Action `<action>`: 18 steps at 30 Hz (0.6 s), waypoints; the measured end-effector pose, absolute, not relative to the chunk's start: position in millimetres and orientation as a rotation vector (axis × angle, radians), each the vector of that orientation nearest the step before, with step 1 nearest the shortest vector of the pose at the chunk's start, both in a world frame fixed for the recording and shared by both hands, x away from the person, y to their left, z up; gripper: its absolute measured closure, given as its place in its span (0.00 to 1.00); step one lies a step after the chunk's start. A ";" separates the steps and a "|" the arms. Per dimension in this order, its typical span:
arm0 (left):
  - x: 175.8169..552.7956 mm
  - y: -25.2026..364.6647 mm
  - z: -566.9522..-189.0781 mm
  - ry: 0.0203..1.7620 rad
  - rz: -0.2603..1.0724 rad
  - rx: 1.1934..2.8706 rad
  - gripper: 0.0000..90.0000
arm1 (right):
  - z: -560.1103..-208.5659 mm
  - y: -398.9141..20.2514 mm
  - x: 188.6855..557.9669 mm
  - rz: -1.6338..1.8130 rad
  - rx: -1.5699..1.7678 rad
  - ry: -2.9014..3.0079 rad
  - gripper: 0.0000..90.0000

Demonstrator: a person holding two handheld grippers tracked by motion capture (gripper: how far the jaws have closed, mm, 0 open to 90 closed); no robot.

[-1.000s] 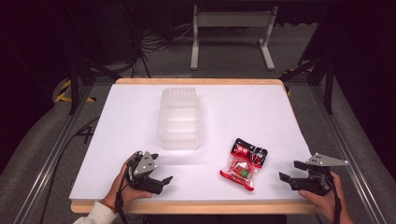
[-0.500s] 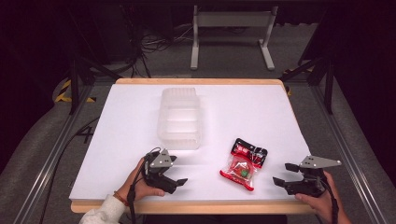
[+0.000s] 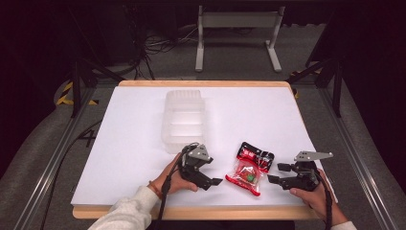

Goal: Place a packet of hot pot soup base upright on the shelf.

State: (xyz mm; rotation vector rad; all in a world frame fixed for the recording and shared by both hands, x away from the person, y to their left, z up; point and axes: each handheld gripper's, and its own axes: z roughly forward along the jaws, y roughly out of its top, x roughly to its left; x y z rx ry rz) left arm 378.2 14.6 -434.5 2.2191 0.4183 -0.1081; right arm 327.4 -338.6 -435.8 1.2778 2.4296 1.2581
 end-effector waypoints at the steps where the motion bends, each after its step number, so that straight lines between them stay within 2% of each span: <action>1: 380.1 8.2 -434.3 0.410 -0.126 2.217 0.17 | -436.5 -337.6 328.8 1.271 1.284 2.434 0.31; 7: 397.4 -20.5 -437.2 0.432 -0.192 2.216 0.16 | -441.8 -327.5 339.3 1.293 1.291 2.465 0.33; 13: 411.7 -37.9 -448.5 0.461 -0.237 2.230 0.15 | -443.2 -320.6 347.1 1.327 1.304 2.462 0.40; 15: 413.8 -40.4 -449.3 0.451 -0.246 2.224 0.15 | -443.6 -318.2 349.4 1.329 1.303 2.457 0.45; 18: 415.5 -42.1 -449.7 0.479 -0.276 2.199 0.17 | -445.4 -316.0 353.2 1.339 1.321 2.439 0.60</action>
